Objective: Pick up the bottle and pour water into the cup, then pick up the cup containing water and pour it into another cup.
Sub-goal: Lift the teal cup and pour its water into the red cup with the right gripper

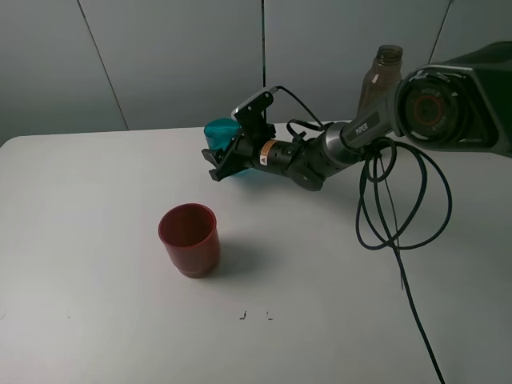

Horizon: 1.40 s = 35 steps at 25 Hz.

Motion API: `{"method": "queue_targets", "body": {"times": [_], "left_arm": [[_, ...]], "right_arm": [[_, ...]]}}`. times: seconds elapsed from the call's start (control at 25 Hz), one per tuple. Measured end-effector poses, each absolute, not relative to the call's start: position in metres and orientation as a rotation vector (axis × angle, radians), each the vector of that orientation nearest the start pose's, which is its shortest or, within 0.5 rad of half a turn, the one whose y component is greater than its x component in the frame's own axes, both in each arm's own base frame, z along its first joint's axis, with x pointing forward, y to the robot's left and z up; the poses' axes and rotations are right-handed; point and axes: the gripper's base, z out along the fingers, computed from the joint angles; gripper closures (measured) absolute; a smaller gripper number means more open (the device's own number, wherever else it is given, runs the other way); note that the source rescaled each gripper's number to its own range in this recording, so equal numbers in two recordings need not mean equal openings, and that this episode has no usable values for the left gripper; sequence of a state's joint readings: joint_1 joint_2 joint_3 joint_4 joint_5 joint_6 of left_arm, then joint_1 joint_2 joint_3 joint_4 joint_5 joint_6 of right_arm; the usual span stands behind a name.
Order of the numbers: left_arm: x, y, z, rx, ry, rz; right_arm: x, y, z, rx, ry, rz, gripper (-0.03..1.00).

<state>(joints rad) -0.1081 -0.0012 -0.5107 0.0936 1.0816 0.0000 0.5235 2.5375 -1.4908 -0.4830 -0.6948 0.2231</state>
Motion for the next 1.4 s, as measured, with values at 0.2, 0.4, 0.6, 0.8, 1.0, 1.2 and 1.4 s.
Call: {"method": "queue_targets", "body": {"times": [0.2,0.4,0.6,0.8,1.0,1.2,1.4], "left_arm": [[-0.007,0.008,0.279,0.105,2.047,0.045],[-0.007,0.008,0.279,0.105,2.047,0.045],[-0.007,0.008,0.279,0.105,2.047,0.045],[-0.007,0.008,0.279,0.105,2.047,0.045],[-0.007,0.008,0.279,0.105,2.047,0.045],[-0.007,0.008,0.279,0.105,2.047,0.045],[-0.007,0.008,0.279,0.105,2.047,0.045]], "right_arm": [[0.418,0.273,0.031,-0.833,1.721,0.533,0.9],[0.418,0.273,0.032,-0.839,1.717,0.533,0.9],[0.415,0.273,0.041,-0.864,1.7,0.535,0.9],[0.405,0.27,0.048,-0.897,1.686,0.547,0.9],[0.397,0.268,0.053,-0.984,1.661,0.549,0.9],[0.394,0.269,0.063,-1.029,1.604,0.562,0.9],[0.383,0.269,0.062,-1.042,1.539,0.634,0.9]]}}
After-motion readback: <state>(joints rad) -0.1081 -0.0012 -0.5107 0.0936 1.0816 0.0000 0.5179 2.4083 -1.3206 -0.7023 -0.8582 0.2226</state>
